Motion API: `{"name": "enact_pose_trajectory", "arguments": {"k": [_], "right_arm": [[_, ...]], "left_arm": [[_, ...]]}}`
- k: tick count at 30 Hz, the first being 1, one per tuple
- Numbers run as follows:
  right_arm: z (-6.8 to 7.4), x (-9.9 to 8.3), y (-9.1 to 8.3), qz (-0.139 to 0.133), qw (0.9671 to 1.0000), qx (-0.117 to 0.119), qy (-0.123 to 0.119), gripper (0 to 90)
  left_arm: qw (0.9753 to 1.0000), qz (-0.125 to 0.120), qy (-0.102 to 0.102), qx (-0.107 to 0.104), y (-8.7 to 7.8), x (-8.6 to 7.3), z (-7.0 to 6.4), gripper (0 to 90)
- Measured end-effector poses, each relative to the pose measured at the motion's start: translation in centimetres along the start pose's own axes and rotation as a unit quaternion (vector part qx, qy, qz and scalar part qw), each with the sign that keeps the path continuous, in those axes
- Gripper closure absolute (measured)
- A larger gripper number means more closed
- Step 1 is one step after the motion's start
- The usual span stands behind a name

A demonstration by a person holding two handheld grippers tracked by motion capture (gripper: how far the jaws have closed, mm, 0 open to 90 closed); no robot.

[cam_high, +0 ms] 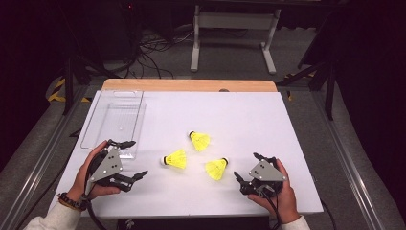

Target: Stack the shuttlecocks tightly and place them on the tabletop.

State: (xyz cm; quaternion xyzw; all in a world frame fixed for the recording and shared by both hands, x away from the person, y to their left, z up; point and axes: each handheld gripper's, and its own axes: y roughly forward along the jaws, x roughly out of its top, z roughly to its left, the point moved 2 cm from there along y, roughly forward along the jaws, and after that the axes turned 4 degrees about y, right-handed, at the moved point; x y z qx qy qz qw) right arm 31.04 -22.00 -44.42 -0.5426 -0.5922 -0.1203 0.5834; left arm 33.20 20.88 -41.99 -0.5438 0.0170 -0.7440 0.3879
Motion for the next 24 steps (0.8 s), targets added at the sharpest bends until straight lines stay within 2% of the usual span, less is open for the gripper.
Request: {"name": "enact_pose_trajectory", "arguments": {"k": [10,15,24], "right_arm": [[0.3,0.3,-0.1,-0.009,1.0,0.0,0.002,13.1],[0.5,0.5,-0.4,-0.02,0.9997,-0.009,0.006,12.9],[1.4,1.0,-0.1,-0.023,0.9997,0.003,0.01,10.2]], "left_arm": [[0.9997,-0.01,-0.016,0.014,-1.0,-1.3,-0.3,7.6],[0.9993,-0.012,-0.026,0.023,-1.5,-2.1,-0.5,7.3],[0.9991,-0.006,-0.039,0.017,-2.5,-3.7,-1.4,6.9]]}}
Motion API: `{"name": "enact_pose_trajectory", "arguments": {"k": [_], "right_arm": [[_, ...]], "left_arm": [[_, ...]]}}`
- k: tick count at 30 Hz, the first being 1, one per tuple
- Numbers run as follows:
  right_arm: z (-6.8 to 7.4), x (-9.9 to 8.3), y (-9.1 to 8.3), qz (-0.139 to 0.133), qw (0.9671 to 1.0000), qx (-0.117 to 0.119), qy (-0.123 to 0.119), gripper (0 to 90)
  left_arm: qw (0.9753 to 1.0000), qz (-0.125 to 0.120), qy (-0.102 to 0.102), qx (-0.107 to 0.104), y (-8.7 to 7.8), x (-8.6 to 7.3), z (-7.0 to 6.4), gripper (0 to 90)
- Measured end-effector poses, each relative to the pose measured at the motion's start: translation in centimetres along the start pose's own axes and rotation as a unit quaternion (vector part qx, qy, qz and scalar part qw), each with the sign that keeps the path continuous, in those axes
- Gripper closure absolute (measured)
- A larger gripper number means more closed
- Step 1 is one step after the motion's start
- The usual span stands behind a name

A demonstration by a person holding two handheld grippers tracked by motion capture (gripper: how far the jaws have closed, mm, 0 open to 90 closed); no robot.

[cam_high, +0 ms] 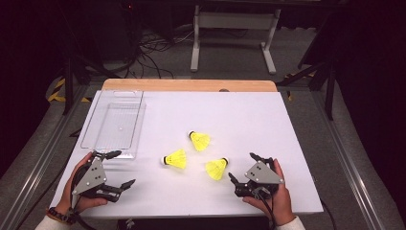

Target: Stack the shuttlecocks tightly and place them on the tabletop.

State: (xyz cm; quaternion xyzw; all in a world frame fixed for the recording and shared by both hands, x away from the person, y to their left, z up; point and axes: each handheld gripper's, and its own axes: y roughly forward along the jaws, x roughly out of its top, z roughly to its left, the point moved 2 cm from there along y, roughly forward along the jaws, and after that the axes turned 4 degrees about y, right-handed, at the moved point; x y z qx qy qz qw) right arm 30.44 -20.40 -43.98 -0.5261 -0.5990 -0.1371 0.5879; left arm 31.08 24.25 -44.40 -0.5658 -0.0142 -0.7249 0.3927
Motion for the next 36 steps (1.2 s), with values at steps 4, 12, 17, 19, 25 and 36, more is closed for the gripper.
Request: {"name": "enact_pose_trajectory", "arguments": {"k": [4,12,17,19,25,36], "right_arm": [[0.4,0.1,0.2,0.001,1.0,0.004,0.0,9.9],[1.4,0.5,0.6,0.005,0.9999,0.011,-0.005,9.9],[1.8,0.5,0.9,0.008,0.9998,0.016,-0.006,9.9],[2.0,0.6,1.0,0.009,0.9998,0.016,-0.005,9.9],[2.5,0.9,1.6,0.013,0.9997,0.022,0.002,11.1],[3.9,1.3,3.4,0.042,0.9988,0.026,-0.001,13.4]], "left_arm": [[0.9999,0.0,-0.01,-0.004,-0.3,-0.6,-0.1,7.0],[0.9997,0.003,-0.024,-0.004,-0.8,-1.6,-0.4,6.9],[0.9993,0.0,-0.036,-0.004,-1.1,-2.0,-0.6,6.9],[0.9992,0.002,-0.039,-0.007,-1.1,-2.2,-0.8,6.9],[0.9992,0.005,-0.038,-0.007,-1.2,-2.3,-0.9,6.8],[0.9991,0.001,-0.04,-0.009,-1.2,-2.4,-0.8,6.8]]}}
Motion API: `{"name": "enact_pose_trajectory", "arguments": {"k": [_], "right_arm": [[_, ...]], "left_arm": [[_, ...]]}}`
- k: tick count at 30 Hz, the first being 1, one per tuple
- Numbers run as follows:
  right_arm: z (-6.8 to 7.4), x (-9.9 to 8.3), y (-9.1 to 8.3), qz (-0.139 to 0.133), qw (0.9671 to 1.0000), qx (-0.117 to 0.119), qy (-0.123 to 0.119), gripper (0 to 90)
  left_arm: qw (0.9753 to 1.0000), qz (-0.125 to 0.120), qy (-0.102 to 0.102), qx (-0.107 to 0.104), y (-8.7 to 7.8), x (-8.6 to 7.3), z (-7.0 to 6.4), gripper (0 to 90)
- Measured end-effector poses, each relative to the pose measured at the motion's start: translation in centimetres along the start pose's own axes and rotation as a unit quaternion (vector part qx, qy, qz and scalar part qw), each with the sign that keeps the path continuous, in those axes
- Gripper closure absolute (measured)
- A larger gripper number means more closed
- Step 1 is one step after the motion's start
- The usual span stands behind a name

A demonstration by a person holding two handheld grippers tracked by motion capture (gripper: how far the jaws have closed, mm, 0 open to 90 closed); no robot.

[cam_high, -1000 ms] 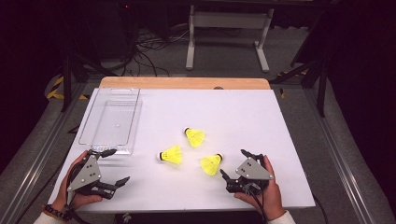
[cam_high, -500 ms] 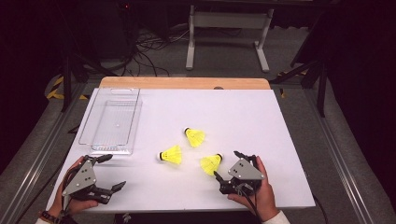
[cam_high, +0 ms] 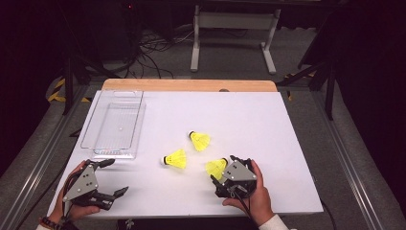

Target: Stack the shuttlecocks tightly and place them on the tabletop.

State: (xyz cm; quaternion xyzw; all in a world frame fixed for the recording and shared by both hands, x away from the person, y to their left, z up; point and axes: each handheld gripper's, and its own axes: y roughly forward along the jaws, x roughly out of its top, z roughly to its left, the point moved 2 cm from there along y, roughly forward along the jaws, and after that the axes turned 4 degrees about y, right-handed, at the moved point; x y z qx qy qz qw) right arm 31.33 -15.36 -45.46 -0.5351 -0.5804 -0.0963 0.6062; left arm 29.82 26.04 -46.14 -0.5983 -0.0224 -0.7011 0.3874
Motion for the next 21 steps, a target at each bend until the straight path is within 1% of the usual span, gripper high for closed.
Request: {"name": "enact_pose_trajectory", "arguments": {"k": [2,4,6,8,9,11,13,17,18,21], "right_arm": [[-0.1,0.0,0.3,0.006,1.0,-0.004,0.005,13.5],[-0.1,0.0,0.5,0.011,0.9999,-0.002,0.007,14.2],[-0.2,0.0,0.8,0.018,0.9998,-0.012,0.005,14.8],[-0.3,0.0,0.9,0.021,0.9997,-0.014,0.007,16.4],[-0.3,0.0,1.0,0.024,0.9995,-0.021,0.006,16.8],[-0.4,0.0,1.1,0.023,0.9995,-0.02,0.009,16.8],[-0.5,0.1,1.2,0.026,0.9993,-0.027,0.007,16.8],[-0.7,0.1,1.4,0.029,0.9991,-0.031,0.008,16.9],[-0.7,0.2,1.6,0.029,0.9991,-0.029,0.011,17.3],[-0.7,0.2,2.0,0.04,0.9986,-0.033,0.009,19.4]], "left_arm": [[1.0,0.001,0.002,-0.001,0.0,0.0,0.0,6.8],[1.0,0.0,0.002,-0.002,0.0,0.0,0.0,6.8],[1.0,0.0,0.002,-0.002,0.1,0.0,0.0,6.8],[1.0,0.0,0.002,-0.003,0.1,0.0,0.0,6.8],[1.0,0.0,0.002,-0.003,0.1,0.0,0.0,6.8],[1.0,-0.001,0.002,-0.005,0.1,0.1,0.0,6.8],[1.0,-0.001,0.002,-0.006,0.1,0.1,0.0,6.8],[1.0,-0.002,0.002,-0.007,0.1,0.1,0.0,6.8],[1.0,-0.002,0.002,-0.008,0.2,0.1,0.0,6.8],[1.0,-0.003,0.001,-0.009,0.2,0.1,0.0,6.8]]}}
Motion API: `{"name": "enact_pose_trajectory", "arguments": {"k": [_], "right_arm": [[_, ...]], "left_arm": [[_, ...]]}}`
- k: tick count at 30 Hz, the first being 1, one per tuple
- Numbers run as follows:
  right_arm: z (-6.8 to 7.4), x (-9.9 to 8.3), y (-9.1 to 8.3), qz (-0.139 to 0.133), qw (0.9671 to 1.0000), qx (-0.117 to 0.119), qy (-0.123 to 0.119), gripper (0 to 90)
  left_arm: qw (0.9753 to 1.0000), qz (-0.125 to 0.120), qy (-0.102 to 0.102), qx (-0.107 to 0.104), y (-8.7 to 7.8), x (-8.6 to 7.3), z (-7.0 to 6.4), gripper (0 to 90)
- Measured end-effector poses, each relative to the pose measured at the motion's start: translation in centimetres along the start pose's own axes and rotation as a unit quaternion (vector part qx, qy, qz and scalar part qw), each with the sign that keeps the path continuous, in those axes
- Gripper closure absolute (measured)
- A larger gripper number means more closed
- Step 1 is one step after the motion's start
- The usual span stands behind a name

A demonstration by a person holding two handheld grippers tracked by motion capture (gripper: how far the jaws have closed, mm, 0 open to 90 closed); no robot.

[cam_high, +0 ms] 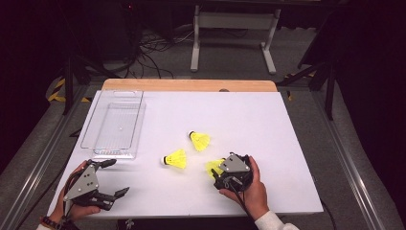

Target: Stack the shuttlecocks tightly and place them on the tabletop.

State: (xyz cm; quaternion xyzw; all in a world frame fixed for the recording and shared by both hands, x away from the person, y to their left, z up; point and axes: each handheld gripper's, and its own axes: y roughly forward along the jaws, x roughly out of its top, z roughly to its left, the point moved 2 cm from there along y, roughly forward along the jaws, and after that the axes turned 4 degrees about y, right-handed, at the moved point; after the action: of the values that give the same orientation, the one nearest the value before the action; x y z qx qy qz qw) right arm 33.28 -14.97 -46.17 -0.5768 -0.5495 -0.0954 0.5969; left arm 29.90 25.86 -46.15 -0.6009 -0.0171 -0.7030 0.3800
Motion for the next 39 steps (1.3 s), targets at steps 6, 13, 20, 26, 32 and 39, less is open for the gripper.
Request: {"name": "enact_pose_trajectory", "arguments": {"k": [6,13,20,26,32,39], "right_arm": [[0.0,0.0,0.5,0.014,0.9999,-0.003,0.007,22.7],[-0.1,-0.2,0.6,0.023,0.9997,0.006,0.003,35.4],[0.1,-0.2,0.5,0.028,0.9995,0.006,-0.013,50.8],[0.3,-0.2,0.2,0.025,0.9995,-0.003,-0.021,66.2],[0.0,-0.1,-0.3,0.018,0.9989,-0.034,-0.028,82.8],[-0.5,-0.1,-0.5,0.016,0.9984,-0.047,-0.027,89.1]], "left_arm": [[1.0,0.002,-0.001,-0.003,0.0,-0.1,0.1,6.9],[1.0,0.005,0.001,-0.005,0.0,-0.1,0.1,7.0],[0.9999,0.009,0.001,-0.006,0.2,-0.1,0.0,7.1],[0.9999,0.012,0.001,-0.009,0.2,-0.2,0.0,7.1],[0.9999,0.013,0.001,-0.011,0.2,-0.2,0.0,7.1],[0.9998,0.013,0.0,-0.013,0.3,-0.2,0.0,7.1]]}}
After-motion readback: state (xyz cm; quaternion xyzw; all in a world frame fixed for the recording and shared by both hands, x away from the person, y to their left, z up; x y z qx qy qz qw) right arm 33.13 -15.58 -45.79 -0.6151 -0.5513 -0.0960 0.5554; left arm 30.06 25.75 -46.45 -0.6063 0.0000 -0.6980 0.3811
